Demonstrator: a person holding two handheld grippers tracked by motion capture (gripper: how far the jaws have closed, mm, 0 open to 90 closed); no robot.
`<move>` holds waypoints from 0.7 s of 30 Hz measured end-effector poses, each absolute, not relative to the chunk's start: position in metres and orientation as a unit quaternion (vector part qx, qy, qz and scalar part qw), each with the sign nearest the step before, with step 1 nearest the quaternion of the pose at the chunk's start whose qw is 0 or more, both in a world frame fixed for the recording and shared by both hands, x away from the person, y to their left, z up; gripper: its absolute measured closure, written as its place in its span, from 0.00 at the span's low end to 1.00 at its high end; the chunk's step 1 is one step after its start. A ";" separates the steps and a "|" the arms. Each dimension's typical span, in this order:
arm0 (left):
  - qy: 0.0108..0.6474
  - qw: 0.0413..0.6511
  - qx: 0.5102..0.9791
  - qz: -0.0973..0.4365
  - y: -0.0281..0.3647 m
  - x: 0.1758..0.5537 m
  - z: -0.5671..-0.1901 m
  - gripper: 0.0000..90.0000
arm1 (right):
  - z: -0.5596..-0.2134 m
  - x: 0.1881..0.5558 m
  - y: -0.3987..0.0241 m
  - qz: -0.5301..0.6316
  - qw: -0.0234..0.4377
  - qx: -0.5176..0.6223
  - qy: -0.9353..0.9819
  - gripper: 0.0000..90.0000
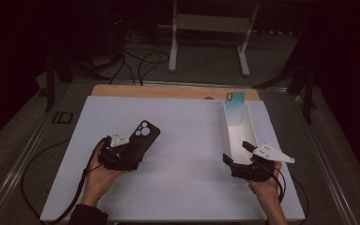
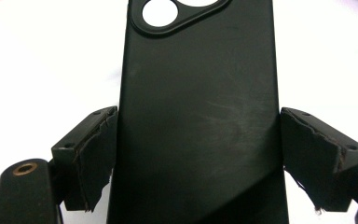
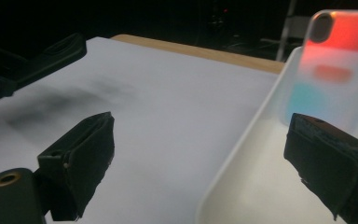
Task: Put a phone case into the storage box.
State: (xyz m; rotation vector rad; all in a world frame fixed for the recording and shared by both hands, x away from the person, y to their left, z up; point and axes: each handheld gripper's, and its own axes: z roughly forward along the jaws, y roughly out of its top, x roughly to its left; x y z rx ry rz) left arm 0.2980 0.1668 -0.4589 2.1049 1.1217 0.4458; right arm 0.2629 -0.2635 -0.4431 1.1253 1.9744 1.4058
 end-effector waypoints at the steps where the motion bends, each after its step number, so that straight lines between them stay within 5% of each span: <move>1: 0.422 0.356 0.815 0.178 0.161 0.295 -0.454 0.17 | -0.443 0.263 -0.264 0.512 0.233 0.410 0.719 0.09; 21: 0.354 0.379 0.832 0.198 0.127 0.282 -0.435 0.17 | -0.421 0.282 -0.226 0.517 0.178 0.385 0.743 0.09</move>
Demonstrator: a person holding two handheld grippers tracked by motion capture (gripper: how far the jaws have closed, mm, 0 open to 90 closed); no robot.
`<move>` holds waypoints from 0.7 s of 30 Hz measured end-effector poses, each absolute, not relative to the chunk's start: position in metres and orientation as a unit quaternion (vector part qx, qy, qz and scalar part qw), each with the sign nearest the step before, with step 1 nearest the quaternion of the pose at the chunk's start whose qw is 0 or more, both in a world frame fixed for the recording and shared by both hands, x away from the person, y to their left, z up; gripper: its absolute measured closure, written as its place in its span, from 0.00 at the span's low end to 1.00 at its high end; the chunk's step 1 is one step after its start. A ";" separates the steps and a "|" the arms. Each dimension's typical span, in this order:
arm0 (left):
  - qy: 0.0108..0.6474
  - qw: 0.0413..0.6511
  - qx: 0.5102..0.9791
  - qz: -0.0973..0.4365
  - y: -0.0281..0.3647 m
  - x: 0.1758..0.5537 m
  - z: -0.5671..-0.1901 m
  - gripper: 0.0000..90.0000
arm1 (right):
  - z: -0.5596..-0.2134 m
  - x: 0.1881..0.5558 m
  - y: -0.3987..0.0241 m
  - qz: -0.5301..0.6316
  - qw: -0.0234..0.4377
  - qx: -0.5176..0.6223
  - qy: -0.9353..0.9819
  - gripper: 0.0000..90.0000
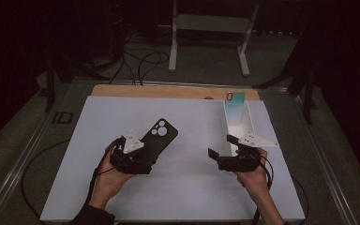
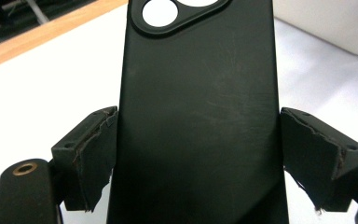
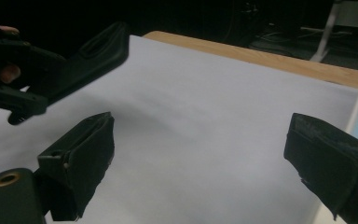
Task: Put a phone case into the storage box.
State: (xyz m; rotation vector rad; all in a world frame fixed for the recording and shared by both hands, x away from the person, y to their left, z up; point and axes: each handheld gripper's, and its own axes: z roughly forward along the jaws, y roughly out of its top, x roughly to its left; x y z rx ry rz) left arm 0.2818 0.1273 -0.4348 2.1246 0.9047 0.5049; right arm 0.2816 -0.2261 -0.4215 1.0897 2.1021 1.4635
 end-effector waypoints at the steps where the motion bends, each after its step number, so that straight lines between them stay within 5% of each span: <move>1: 0.351 0.380 0.833 0.198 0.125 0.281 -0.434 0.17 | -0.421 0.282 -0.225 0.518 0.176 0.385 0.743 0.09; 12: 0.314 0.396 0.841 0.193 0.102 0.276 -0.429 0.17 | -0.415 0.288 -0.205 0.535 0.132 0.375 0.745 0.11; 21: 0.290 0.412 0.845 0.182 0.085 0.274 -0.427 0.17 | -0.413 0.293 -0.181 0.539 0.089 0.368 0.752 0.23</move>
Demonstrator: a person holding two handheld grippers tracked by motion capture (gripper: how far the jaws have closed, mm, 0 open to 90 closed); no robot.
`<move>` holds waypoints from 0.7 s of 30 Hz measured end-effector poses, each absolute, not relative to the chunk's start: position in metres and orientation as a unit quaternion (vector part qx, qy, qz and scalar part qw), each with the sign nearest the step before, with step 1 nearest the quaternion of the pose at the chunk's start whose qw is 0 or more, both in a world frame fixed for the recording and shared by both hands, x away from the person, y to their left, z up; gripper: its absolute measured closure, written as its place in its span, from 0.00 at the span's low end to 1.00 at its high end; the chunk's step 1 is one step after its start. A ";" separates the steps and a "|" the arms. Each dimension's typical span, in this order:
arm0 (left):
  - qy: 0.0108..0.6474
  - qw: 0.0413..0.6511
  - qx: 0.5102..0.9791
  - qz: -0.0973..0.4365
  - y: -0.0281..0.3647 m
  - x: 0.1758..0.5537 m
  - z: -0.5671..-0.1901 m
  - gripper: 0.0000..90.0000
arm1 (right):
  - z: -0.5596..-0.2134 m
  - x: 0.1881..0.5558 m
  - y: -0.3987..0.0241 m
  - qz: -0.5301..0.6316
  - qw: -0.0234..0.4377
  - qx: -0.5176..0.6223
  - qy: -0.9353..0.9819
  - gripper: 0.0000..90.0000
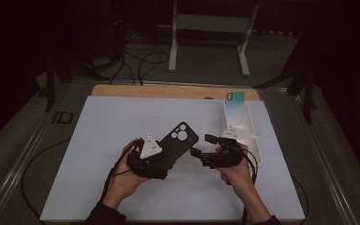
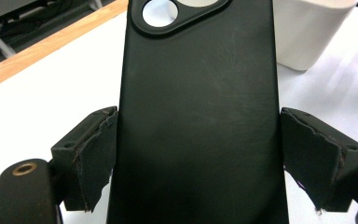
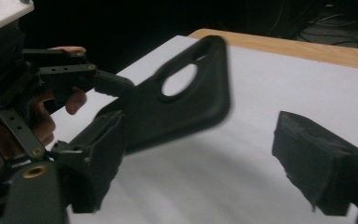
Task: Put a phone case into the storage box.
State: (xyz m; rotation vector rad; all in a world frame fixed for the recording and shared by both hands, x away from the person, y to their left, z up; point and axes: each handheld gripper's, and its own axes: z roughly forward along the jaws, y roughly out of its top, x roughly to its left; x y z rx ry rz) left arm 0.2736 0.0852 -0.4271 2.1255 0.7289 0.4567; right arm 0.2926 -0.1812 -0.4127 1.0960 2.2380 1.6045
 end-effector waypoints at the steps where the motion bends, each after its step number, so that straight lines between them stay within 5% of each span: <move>1: 0.287 0.413 0.845 0.180 0.084 0.274 -0.427 0.17 | -0.413 0.293 -0.180 0.538 0.089 0.368 0.753 0.24; 21: 0.261 0.435 0.842 0.185 0.060 0.266 -0.427 0.17 | -0.418 0.295 -0.163 0.552 0.004 0.361 0.751 0.72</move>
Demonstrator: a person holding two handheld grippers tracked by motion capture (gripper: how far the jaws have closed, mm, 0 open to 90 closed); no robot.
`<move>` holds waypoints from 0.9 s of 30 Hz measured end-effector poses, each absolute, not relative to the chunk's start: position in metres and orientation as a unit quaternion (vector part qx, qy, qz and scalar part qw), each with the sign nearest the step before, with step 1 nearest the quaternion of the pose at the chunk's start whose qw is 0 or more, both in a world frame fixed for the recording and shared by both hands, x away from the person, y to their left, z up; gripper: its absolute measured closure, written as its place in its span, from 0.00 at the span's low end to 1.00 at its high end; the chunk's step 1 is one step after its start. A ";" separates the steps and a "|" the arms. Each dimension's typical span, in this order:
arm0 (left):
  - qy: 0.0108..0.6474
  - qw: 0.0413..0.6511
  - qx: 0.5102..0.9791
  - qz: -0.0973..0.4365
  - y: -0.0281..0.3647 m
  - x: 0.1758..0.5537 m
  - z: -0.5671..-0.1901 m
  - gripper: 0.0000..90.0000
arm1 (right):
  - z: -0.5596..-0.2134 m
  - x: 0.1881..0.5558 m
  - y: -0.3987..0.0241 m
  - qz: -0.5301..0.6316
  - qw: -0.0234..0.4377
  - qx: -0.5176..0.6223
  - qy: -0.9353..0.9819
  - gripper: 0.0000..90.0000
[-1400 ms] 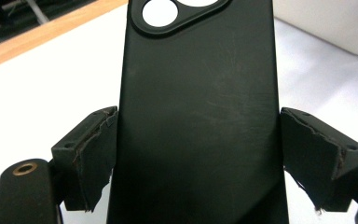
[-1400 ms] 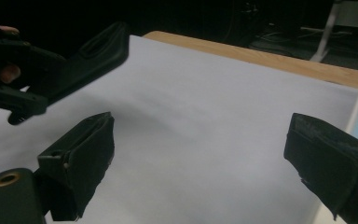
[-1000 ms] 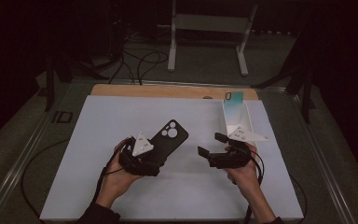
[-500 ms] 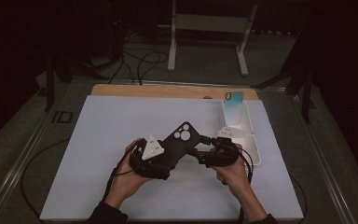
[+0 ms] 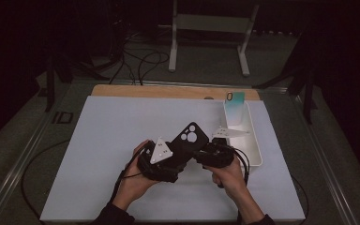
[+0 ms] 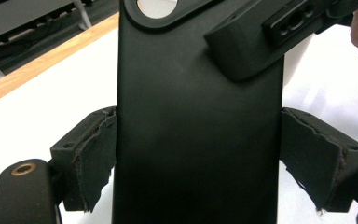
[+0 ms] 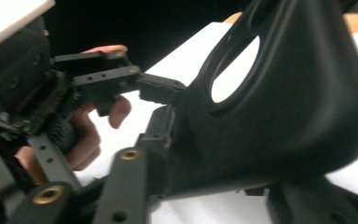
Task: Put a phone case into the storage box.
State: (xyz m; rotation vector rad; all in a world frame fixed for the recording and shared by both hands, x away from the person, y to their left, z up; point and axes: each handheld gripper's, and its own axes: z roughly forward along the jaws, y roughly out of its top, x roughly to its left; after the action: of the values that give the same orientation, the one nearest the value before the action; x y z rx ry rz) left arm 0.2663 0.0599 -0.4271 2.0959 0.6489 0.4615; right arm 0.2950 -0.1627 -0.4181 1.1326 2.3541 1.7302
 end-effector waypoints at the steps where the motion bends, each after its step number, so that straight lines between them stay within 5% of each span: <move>1: 0.261 0.434 0.842 0.186 0.060 0.266 -0.427 0.17 | -0.419 0.295 -0.162 0.551 -0.001 0.359 0.753 0.75; 11: 0.255 0.429 0.846 0.188 0.055 0.264 -0.431 0.17 | -0.417 0.290 -0.152 0.552 -0.005 0.347 0.758 0.95; 16: 0.265 0.443 0.836 0.187 0.059 0.264 -0.430 0.23 | -0.416 0.289 -0.152 0.550 0.003 0.343 0.761 0.96; 27: 0.278 0.455 0.829 0.166 0.065 0.268 -0.428 0.14 | -0.414 0.289 -0.157 0.555 0.010 0.345 0.757 0.97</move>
State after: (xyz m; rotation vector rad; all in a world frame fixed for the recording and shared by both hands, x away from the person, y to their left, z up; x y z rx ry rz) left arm 0.2684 0.0653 -0.4279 2.0456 0.6848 0.4105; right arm 0.2891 -0.1569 -0.4136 1.0781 2.3633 1.7321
